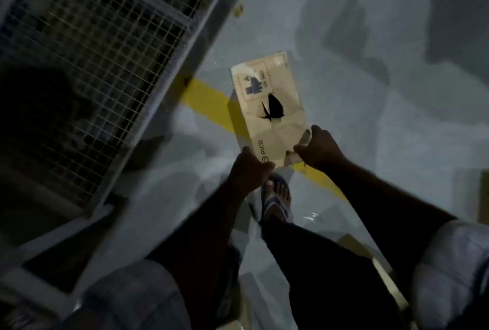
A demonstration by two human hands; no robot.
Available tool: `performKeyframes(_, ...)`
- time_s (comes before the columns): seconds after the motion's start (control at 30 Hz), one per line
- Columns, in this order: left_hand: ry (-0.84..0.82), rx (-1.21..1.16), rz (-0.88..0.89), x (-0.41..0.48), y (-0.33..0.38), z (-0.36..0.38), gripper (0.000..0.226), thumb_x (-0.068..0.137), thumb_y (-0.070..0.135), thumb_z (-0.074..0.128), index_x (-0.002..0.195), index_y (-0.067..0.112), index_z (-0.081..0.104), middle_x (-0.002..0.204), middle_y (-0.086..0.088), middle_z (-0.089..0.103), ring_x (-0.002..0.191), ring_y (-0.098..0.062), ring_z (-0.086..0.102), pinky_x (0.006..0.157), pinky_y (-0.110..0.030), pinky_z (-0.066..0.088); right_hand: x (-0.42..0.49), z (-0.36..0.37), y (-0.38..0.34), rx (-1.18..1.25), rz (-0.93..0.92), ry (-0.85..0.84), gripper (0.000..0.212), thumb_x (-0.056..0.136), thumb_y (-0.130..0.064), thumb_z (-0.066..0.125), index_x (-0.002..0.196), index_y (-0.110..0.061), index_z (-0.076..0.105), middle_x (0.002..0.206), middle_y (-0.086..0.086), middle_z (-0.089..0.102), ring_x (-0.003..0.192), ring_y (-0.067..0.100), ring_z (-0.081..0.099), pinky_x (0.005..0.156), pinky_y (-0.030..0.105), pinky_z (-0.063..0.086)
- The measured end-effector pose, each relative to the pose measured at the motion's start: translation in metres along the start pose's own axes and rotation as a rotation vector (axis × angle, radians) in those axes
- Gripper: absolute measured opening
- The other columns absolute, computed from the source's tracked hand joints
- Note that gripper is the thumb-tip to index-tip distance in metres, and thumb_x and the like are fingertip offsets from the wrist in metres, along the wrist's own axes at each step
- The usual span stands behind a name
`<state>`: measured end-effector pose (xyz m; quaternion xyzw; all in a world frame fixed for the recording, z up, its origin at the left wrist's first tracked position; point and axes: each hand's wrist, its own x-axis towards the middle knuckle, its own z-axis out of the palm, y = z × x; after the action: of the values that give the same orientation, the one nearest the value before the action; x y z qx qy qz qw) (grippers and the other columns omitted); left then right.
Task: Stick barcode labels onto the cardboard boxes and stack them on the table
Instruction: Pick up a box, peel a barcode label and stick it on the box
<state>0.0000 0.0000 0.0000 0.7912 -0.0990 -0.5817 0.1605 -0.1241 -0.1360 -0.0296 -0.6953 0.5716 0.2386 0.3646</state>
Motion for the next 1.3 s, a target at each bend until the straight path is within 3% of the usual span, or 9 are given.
performKeyframes(0.1, -0.046, -0.199, -0.043, 0.035, -0.015, 0.024, 0.033, 0.082, 0.014, 0.076, 0.099, 0.010, 0.049, 0.100, -0.007, 0.061, 0.088, -0.020, 0.059, 0.064, -0.025, 0.049, 0.023, 0.019, 0.005, 0.116, 0.090, -0.020, 0.063, 0.072, -0.032, 0.076, 0.120, -0.005, 0.045, 0.118, 0.016, 0.055, 0.107, 0.035, 0.056, 0.076, 0.035, 0.044)
performKeyframes(0.2, -0.067, -0.378, -0.059, 0.052, -0.023, 0.033, 0.069, 0.058, 0.029, 0.078, 0.119, 0.007, 0.055, 0.115, -0.014, 0.067, 0.098, -0.024, 0.065, 0.073, -0.026, 0.057, 0.025, 0.030, 0.007, 0.191, 0.101, -0.063, 0.069, 0.060, -0.048, 0.073, 0.115, -0.013, 0.052, 0.111, 0.008, 0.064, 0.099, 0.029, 0.062, 0.081, 0.040, 0.055)
performKeyframes(0.3, -0.050, -0.330, 0.031, 0.034, -0.023, 0.015, 0.081, 0.052, 0.046, 0.075, 0.125, 0.016, 0.057, 0.114, -0.004, 0.069, 0.102, -0.023, 0.067, 0.079, -0.033, 0.059, -0.006, 0.004, -0.009, 0.260, 0.015, 0.005, 0.036, 0.069, -0.034, 0.076, 0.094, -0.014, 0.058, 0.093, 0.006, 0.066, 0.086, 0.025, 0.064, 0.074, 0.040, 0.056)
performKeyframes(0.5, 0.028, -0.163, 0.176, -0.120, 0.017, -0.092, 0.079, 0.059, 0.078, 0.059, 0.118, 0.025, 0.061, 0.107, 0.001, 0.070, 0.094, -0.021, 0.068, 0.069, -0.029, 0.050, -0.137, -0.105, -0.077, 0.412, -0.185, 0.003, 0.036, 0.071, -0.047, 0.072, 0.096, -0.021, 0.070, 0.083, 0.000, 0.075, 0.074, 0.019, 0.072, 0.074, 0.045, 0.059)
performKeyframes(0.63, 0.158, -0.071, 0.275, -0.238, 0.032, -0.151, 0.081, 0.060, 0.092, 0.051, 0.099, 0.022, 0.065, 0.087, -0.004, 0.069, 0.088, -0.030, 0.069, 0.073, -0.040, 0.058, -0.243, -0.172, -0.127, 0.321, -0.377, 0.048, 0.020, 0.085, -0.041, 0.068, 0.096, -0.025, 0.072, 0.079, -0.006, 0.072, 0.072, 0.009, 0.069, 0.068, 0.031, 0.054)
performKeyframes(0.77, 0.216, -0.082, 0.357, -0.347, 0.050, -0.192, 0.076, 0.065, 0.089, 0.051, 0.103, 0.026, 0.068, 0.087, 0.001, 0.073, 0.088, -0.025, 0.071, 0.076, -0.045, 0.060, -0.339, -0.223, -0.164, 0.261, -0.461, 0.059, 0.029, 0.083, -0.056, 0.062, 0.092, -0.029, 0.071, 0.083, -0.003, 0.070, 0.076, 0.010, 0.066, 0.073, 0.035, 0.055)
performKeyframes(0.87, 0.281, -0.124, 0.415, -0.435, 0.058, -0.222, 0.068, 0.067, 0.081, 0.060, 0.108, 0.027, 0.070, 0.094, 0.011, 0.075, 0.091, -0.011, 0.071, 0.079, -0.035, 0.059, -0.417, -0.259, -0.187, 0.199, -0.557, 0.159, 0.044, 0.079, -0.064, 0.057, 0.102, -0.029, 0.071, 0.091, -0.001, 0.067, 0.077, 0.012, 0.065, 0.076, 0.041, 0.055)
performKeyframes(1.03, 0.488, -0.070, 0.538, -0.562, 0.060, -0.273, 0.036, 0.077, 0.069, 0.058, 0.092, 0.038, 0.066, 0.082, 0.022, 0.069, 0.075, 0.011, 0.063, 0.060, -0.013, 0.048, -0.543, -0.305, -0.236, 0.152, -0.746, 0.394, 0.048, 0.077, -0.069, 0.053, 0.103, -0.033, 0.071, 0.089, -0.008, 0.072, 0.073, 0.008, 0.068, 0.071, 0.039, 0.057)
performKeyframes(1.3, 0.816, -0.224, 0.721, -0.692, 0.047, -0.345, 0.059, 0.072, 0.082, 0.051, 0.087, 0.029, 0.073, 0.074, 0.017, 0.074, 0.067, -0.001, 0.070, 0.062, -0.034, 0.059, -0.674, -0.334, -0.315, 0.202, -1.060, 0.543, 0.037, 0.087, -0.060, 0.059, 0.106, -0.031, 0.069, 0.084, -0.010, 0.072, 0.072, 0.006, 0.067, 0.069, 0.043, 0.058)
